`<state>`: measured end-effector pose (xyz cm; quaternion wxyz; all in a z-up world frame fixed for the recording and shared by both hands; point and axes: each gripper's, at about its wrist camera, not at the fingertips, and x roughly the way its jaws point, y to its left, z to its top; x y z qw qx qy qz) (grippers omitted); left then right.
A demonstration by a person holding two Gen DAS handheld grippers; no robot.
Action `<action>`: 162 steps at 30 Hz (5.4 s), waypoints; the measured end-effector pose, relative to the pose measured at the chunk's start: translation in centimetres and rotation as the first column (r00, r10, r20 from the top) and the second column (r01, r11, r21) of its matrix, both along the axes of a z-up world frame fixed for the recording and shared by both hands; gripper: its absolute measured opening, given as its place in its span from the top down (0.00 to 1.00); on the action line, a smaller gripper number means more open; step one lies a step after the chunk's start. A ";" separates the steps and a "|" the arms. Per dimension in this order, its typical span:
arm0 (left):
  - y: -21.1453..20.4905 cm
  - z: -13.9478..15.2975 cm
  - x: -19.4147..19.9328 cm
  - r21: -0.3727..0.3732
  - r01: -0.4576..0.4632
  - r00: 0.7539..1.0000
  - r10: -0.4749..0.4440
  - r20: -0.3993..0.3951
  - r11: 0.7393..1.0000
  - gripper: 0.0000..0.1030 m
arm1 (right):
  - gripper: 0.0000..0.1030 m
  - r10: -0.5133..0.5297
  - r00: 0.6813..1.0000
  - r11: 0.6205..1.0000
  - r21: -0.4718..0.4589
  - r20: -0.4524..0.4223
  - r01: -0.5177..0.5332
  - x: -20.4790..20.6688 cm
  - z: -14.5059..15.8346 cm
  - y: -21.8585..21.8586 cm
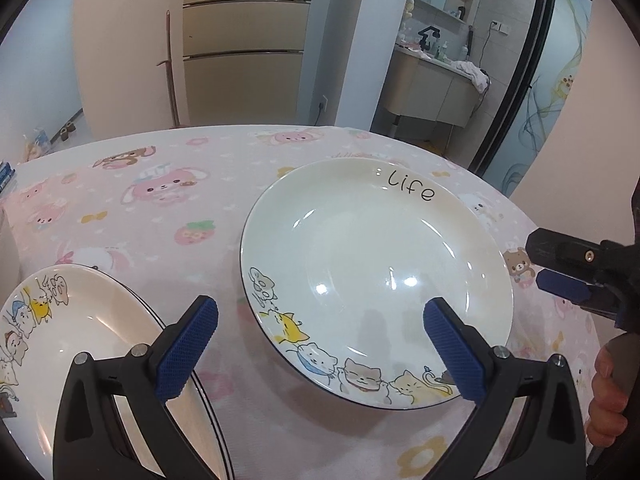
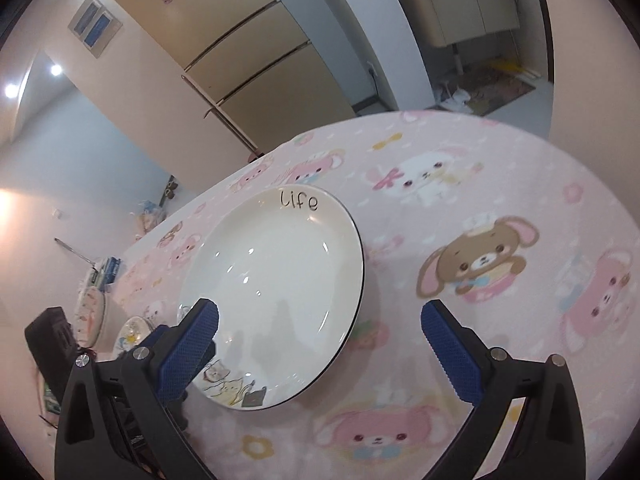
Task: Organize plates and bowls
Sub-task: 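Move both grippers down to the rim of the white 'Life' plate, then close both grippers side by side on the 'Life' plate rim, then lift the 'Life' plate with both grippers and carry it to the plate stack, then lower the 'Life' plate onto the cartoon plate stack and open both grippers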
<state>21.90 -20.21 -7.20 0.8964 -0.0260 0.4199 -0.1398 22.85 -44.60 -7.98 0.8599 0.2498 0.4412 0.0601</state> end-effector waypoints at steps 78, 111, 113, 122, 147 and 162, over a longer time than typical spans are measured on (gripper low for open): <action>9.4 10.2 -5.0 -0.145 -0.072 0.997 0.072 0.001 0.987 0.86 | 0.80 0.055 0.986 0.997 -0.055 0.156 -0.047 -7.9 8.8 7.7; 23.6 11.1 -12.8 -0.184 -0.202 0.975 0.215 0.054 0.962 0.86 | 0.76 0.236 0.961 0.971 -0.076 0.147 -0.227 -12.5 9.7 22.0; 24.0 10.2 -12.5 -0.183 -0.206 0.975 0.217 0.041 0.961 0.86 | 0.76 0.241 0.962 0.970 -0.075 0.132 -0.233 -12.0 8.8 22.2; 24.9 6.3 -11.4 -0.188 -0.222 0.973 0.230 0.024 0.957 0.86 | 0.76 0.250 0.964 0.968 -0.050 0.092 -0.246 -10.2 4.1 23.0; 23.2 1.0 -11.2 -0.068 -0.181 0.983 0.182 0.000 0.981 0.84 | 0.75 0.260 0.964 0.959 -0.135 0.059 -0.250 -10.4 0.4 23.3; 22.0 0.7 -11.0 -0.025 -0.126 0.992 0.126 -0.004 0.992 0.79 | 0.75 0.219 0.975 0.961 -0.182 0.034 -0.209 -10.4 0.1 23.0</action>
